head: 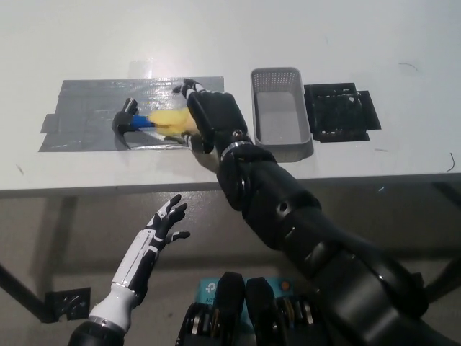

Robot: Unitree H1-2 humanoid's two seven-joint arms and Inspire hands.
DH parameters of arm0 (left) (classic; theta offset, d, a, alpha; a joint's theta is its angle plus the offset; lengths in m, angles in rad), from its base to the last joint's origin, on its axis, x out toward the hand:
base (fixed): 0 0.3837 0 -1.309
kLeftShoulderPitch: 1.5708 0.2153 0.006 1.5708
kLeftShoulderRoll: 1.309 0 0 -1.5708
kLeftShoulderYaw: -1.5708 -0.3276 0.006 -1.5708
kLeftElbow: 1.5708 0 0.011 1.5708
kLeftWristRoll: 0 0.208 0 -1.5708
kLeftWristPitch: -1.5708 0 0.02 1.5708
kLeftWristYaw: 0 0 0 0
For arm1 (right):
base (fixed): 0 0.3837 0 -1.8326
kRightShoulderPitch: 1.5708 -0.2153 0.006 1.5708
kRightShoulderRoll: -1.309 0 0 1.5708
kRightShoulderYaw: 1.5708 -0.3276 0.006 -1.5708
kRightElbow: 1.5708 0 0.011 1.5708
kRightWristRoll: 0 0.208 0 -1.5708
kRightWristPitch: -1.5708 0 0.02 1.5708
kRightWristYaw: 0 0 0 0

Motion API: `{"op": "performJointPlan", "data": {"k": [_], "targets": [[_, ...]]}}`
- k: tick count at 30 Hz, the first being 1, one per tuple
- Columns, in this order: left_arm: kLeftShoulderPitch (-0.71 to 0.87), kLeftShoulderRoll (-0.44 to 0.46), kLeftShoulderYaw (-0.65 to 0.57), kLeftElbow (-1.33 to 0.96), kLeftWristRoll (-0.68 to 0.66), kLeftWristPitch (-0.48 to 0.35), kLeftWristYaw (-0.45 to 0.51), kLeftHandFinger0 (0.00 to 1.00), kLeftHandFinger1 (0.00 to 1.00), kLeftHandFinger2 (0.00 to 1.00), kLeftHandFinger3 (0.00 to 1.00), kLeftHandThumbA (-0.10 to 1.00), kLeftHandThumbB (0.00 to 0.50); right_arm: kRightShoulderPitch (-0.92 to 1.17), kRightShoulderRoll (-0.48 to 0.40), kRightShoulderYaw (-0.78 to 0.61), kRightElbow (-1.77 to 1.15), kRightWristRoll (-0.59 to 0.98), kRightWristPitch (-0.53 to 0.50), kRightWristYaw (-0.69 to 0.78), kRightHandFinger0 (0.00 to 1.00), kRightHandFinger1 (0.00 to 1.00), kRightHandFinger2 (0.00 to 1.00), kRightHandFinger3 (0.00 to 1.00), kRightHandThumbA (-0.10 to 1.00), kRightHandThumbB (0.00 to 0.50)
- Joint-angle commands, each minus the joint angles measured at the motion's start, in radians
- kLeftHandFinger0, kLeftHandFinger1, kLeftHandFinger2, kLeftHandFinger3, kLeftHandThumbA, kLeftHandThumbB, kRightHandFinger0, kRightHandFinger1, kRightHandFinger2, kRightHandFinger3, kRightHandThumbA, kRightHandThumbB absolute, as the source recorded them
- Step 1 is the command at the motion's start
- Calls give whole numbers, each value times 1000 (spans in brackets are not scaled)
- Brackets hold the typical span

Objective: The robot picks the hammer placed on top of the gray container with right hand and places it on the grey area of the desk

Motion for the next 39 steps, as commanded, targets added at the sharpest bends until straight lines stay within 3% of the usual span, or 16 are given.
{"op": "performJointPlan", "data": {"k": [1,5,9,11,13,14,16,18,20,22,26,27,28,31,33,39], "targets": [[-33,8,-9,-34,3,2,-25,820,981,1000,1000,1000,66,-86,-28,-81,-62,155,-62,245,1000,1000,1000,1000,923,500],[-36,7,-8,-25,-2,-5,-25,816,972,1000,1000,1000,80,-91,-38,-120,-114,199,-81,330,1000,1000,1000,1000,992,500],[-38,11,-14,-23,10,-18,-26,803,966,1000,1000,1000,73,-87,-41,-224,-210,345,-55,499,1000,1000,1000,1000,935,500],[-42,13,-14,-21,10,-15,-28,804,969,1000,1000,1000,73,-88,-37,-296,-262,453,-21,620,1000,1000,1000,1000,926,500],[-40,12,-13,-29,8,-6,-28,812,974,1000,1000,1000,64,-85,-21,-396,-368,604,84,723,1000,1000,1000,1000,910,500],[-40,13,-14,-28,9,-11,-28,812,974,1000,1000,1000,67,-73,-18,-408,-463,645,127,744,1000,1000,1000,1000,986,500],[-41,14,-14,-24,15,-17,-25,809,972,1000,1000,1000,68,-70,-16,-434,-539,719,152,815,1000,1000,1000,1000,990,500],[-41,14,-14,-24,15,-17,-25,806,970,1000,1000,1000,68,-66,-15,-439,-550,717,161,821,1000,1000,1000,1000,990,500],[-44,10,-15,-20,13,-24,-25,799,963,1000,1000,1000,60,-68,20,-519,-735,823,199,715,1000,1000,1000,1000,969,500],[-43,9,-16,-23,16,-20,-23,793,958,1000,1000,1000,55,-49,11,-491,-913,722,132,558,1000,1000,1000,1000,1000,500],[-40,9,-16,-25,16,-19,-23,794,959,1000,1000,1000,57,-39,11,-487,-947,708,132,544,1000,1000,1000,1000,1000,500],[-40,10,-14,-24,15,-16,-22,804,973,1000,1000,1000,65,-5,-13,-485,-1078,689,146,526,1000,1000,1000,1000,1000,431],[-39,11,-12,-24,12,-14,-22,818,988,1000,1000,1000,63,31,-41,-483,-1204,669,157,514,1000,1000,1000,1000,1000,414],[-37,12,-9,-24,9,-12,-22,822,991,1000,1000,1000,65,76,-75,-478,-1354,649,178,503,1000,1000,1000,1000,1000,414],[-34,15,6,-31,-3,-6,-17,879,1000,1000,1000,1000,77,238,-186,-481,-1668,678,250,570,1000,1000,1000,1000,1000,439],[-37,19,18,-11,-2,-23,-7,909,1000,1000,1000,1000,77,393,-248,-470,-1851,741,265,602,1000,1000,1000,1000,1000,413]]}}
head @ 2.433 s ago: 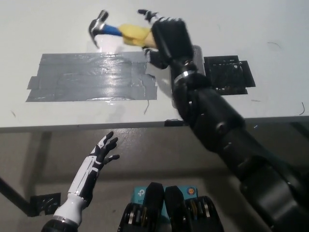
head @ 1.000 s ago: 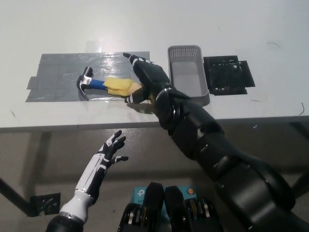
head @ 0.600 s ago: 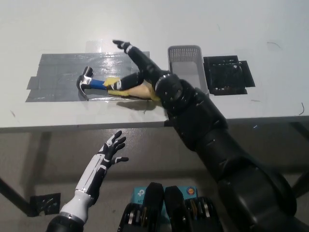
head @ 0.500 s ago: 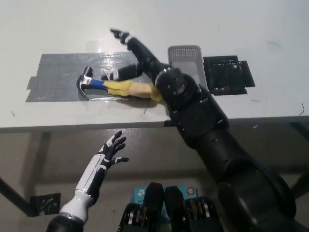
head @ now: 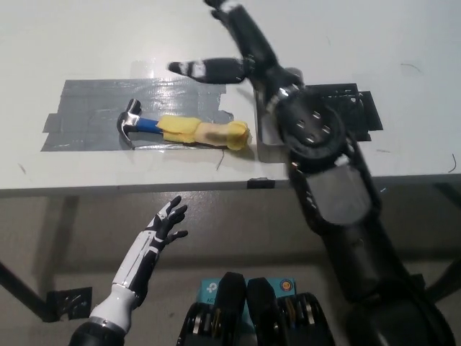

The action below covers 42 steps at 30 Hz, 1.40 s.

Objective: The robot picks the hammer placed on top of the gray container with right hand and places it on the grey area of the desk

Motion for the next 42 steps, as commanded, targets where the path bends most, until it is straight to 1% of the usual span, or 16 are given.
{"op": "performJointPlan", "data": {"k": [1,3,6,7,9,12,17,19,20,22,23,26,27,34,36,42], "targets": [[-38,20,25,-12,-3,-34,-2,913,1000,1000,1000,1000,66,242,-211,-67,-1011,266,75,133,1000,1000,1000,1000,1000,387],[-40,22,29,-4,-4,-39,0,922,1000,1000,1000,1000,70,285,-229,-64,-1045,264,61,131,1000,1000,1000,1000,1000,359],[-48,22,34,8,-4,-45,4,934,1000,1000,1000,1000,76,341,-257,-60,-1085,303,40,127,1000,1000,1000,1000,1000,342],[-62,24,41,28,-2,-56,11,939,1000,1000,1000,1000,85,404,-272,-64,-1126,380,22,123,1000,1000,1000,1000,1000,359],[-63,24,41,30,-1,-58,12,941,1000,1000,1000,1000,84,409,-278,-59,-1132,387,24,114,1000,1000,1000,1000,1000,360],[-88,20,54,37,-14,-44,16,1000,1000,1000,1000,1000,94,522,-280,-59,-1222,418,13,67,1000,1000,1000,1000,1000,402],[-92,19,59,50,-18,-60,17,1000,1000,1000,1000,1000,101,594,-265,-47,-1238,413,3,33,1000,1000,1000,1000,1000,393],[-86,16,61,54,-22,-75,17,1000,1000,1000,1000,1000,113,666,-233,-32,-1180,386,-58,25,1000,1000,1000,1000,1000,361],[-83,13,61,57,-21,-81,19,1000,1000,1000,1000,1000,112,684,-227,-27,-1157,379,-82,25,1000,1000,1000,1000,1000,309],[-75,10,60,64,-16,-91,23,1000,1000,1000,1000,1000,107,733,-204,-13,-1111,353,-99,22,1000,1000,1000,1000,1000,335],[-71,10,58,67,-7,-99,28,1000,1000,1000,1000,1000,99,758,-196,-5,-1068,327,-130,22,1000,1000,1000,1000,1000,293],[-39,8,56,56,6,-105,32,1000,1000,1000,1000,1000,90,815,-185,17,-925,266,-199,24,1000,1000,1000,1000,1000,251],[-25,7,57,49,5,-104,30,1000,1000,1000,1000,1000,89,824,-180,17,-824,234,-260,10,1000,1000,1000,1000,1000,232],[44,-8,55,33,12,-124,32,1000,1000,1000,1000,1000,85,848,-193,17,-527,107,-359,-51,1000,1000,1000,1000,1000,209],[65,-5,57,16,12,-102,31,1000,1000,1000,1000,1000,86,848,-204,30,-434,38,-348,-82,1000,1000,1000,1000,1000,231],[99,-11,53,24,19,-118,28,1000,1000,1000,1000,1000,89,869,-213,49,-364,40,-369,-75,1000,1000,1000,1000,1000,229]]}}
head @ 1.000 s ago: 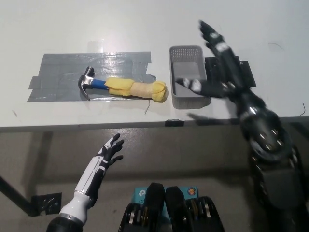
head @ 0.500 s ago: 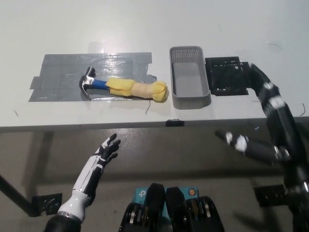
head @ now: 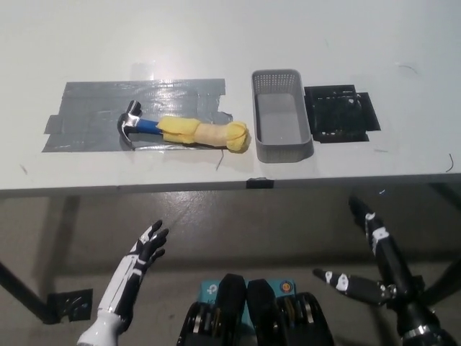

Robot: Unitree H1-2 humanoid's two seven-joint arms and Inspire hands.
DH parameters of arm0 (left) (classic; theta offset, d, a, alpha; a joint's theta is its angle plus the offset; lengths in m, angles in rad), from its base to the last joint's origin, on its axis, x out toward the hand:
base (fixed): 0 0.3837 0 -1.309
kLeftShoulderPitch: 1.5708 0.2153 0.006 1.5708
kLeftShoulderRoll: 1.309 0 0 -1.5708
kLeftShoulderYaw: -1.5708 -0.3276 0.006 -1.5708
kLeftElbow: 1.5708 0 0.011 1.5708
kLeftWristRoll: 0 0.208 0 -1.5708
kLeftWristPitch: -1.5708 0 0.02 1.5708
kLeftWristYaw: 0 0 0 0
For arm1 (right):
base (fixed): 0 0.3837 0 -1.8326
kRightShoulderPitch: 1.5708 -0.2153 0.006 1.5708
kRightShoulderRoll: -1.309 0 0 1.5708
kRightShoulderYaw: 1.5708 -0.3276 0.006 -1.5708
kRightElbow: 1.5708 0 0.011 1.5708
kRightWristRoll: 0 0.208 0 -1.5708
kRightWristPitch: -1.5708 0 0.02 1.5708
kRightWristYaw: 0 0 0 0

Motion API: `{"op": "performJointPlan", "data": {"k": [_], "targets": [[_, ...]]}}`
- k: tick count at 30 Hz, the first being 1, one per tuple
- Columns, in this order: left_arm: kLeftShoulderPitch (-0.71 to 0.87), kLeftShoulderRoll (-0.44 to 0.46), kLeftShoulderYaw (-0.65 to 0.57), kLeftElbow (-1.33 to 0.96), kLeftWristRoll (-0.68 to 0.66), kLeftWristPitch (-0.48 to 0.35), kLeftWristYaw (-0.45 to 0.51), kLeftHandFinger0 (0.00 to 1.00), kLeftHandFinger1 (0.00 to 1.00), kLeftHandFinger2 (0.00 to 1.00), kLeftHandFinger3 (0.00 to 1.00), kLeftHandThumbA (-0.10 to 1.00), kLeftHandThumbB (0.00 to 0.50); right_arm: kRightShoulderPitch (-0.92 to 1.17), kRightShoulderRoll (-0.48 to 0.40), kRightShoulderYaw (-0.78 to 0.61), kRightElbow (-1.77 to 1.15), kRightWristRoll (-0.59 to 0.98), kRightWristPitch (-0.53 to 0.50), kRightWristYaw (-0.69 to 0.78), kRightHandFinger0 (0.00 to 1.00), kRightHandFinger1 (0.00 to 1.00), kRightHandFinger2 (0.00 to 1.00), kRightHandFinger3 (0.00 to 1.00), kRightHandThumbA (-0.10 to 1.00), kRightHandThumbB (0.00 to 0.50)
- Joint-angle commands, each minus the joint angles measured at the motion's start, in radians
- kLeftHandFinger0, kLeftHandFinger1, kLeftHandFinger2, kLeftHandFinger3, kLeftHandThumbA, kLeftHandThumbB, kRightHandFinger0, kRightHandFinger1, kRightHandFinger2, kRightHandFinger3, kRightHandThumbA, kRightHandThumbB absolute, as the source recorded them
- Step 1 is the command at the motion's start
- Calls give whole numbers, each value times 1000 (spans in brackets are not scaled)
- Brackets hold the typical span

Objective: The robot picks the hammer placed on top of the gray container with right hand and places it on the grey area of the desk

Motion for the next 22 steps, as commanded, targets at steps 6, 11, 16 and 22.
{"op": "performJointPlan", "data": {"k": [6,11,16,22], "targets": [[47,0,8,-26,2,-64,8,1000,1000,1000,1000,1000,72,45,-7,34,26,-78,-133,-54,1000,1000,1000,1000,1000,230],[56,0,6,-19,11,-79,9,1000,1000,1000,1000,1000,55,57,-14,42,34,-83,-138,-53,1000,1000,1000,1000,1000,219],[50,-4,12,-30,12,-71,15,1000,1000,1000,1000,1000,64,40,-20,48,30,-83,-115,-43,1000,1000,1000,1000,1000,250],[41,-1,14,-20,19,-86,15,1000,1000,1000,1000,1000,52,32,-19,49,34,-95,-125,-51,1000,1000,1000,1000,969,231]]}}
